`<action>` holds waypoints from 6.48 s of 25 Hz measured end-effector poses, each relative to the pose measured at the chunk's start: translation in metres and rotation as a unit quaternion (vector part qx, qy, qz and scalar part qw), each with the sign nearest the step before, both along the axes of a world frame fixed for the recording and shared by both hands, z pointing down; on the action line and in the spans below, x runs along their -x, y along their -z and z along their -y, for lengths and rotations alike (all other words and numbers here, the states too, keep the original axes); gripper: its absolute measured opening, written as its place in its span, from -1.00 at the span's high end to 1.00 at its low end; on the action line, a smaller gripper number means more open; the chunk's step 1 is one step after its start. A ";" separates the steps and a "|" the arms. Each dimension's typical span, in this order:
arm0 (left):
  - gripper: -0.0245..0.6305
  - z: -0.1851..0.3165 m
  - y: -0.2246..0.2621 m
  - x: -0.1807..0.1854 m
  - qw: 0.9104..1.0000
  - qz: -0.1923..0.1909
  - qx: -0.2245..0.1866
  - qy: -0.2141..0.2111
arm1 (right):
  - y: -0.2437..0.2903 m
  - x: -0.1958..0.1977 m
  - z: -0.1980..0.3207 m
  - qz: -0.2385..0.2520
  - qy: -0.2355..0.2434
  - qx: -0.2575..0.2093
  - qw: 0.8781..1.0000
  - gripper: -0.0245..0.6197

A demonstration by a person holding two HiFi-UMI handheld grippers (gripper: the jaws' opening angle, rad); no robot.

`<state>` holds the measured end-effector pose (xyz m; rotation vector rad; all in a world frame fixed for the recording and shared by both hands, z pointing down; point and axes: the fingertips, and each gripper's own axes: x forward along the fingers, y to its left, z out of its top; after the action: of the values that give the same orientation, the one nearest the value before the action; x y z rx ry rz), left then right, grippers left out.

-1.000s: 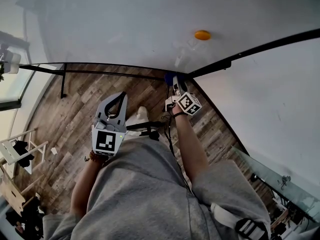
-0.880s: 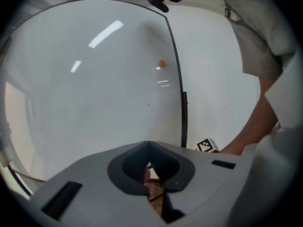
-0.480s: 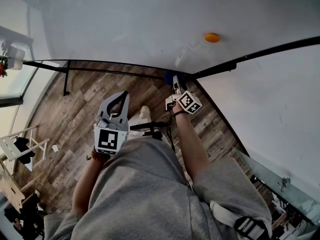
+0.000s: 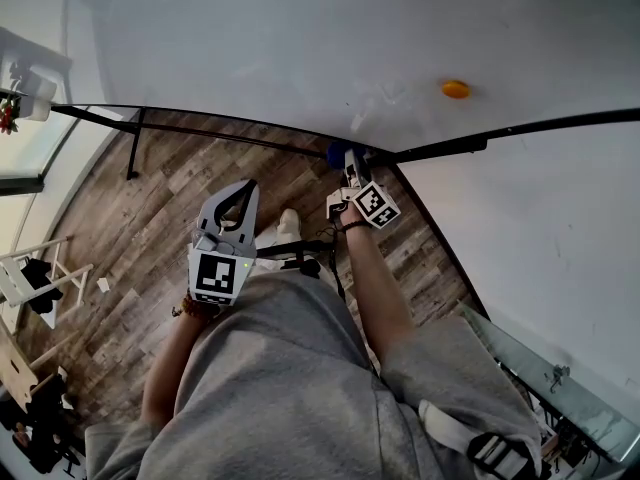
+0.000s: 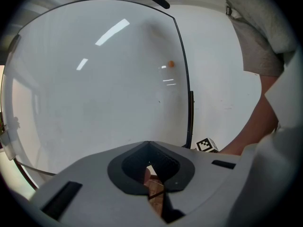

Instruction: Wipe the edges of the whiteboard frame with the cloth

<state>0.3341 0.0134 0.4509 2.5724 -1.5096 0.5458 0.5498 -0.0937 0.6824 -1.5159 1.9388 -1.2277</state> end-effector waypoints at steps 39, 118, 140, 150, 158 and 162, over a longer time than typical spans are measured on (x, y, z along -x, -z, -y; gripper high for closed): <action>0.91 0.026 0.000 0.163 0.999 0.005 0.013 0.047 | 0.005 0.114 0.013 0.041 -0.038 0.008 0.998 0.62; 0.91 0.143 -0.031 0.414 0.987 -0.015 0.043 -0.156 | 0.007 0.328 0.035 0.107 -0.271 -0.014 0.956 0.63; 0.91 0.147 -0.035 0.471 0.987 -0.015 0.041 -0.153 | 0.006 0.404 0.045 0.167 -0.261 -0.038 0.950 0.63; 0.91 0.152 -0.033 0.499 0.990 -0.022 0.037 -0.136 | 0.003 0.438 0.050 0.195 -0.261 -0.039 0.945 0.63; 0.91 0.152 -0.034 0.516 0.991 -0.028 0.037 -0.122 | 0.001 0.472 0.055 0.208 -0.237 -0.026 0.949 0.63; 0.91 0.152 -0.034 0.523 0.992 -0.030 0.036 -0.114 | 0.003 0.487 0.059 0.215 -0.217 -0.029 0.952 0.63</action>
<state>-0.1885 -0.1385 0.4846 2.6952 -1.1617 0.5302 0.0631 -0.1528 0.6792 -1.3999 1.2692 -1.1671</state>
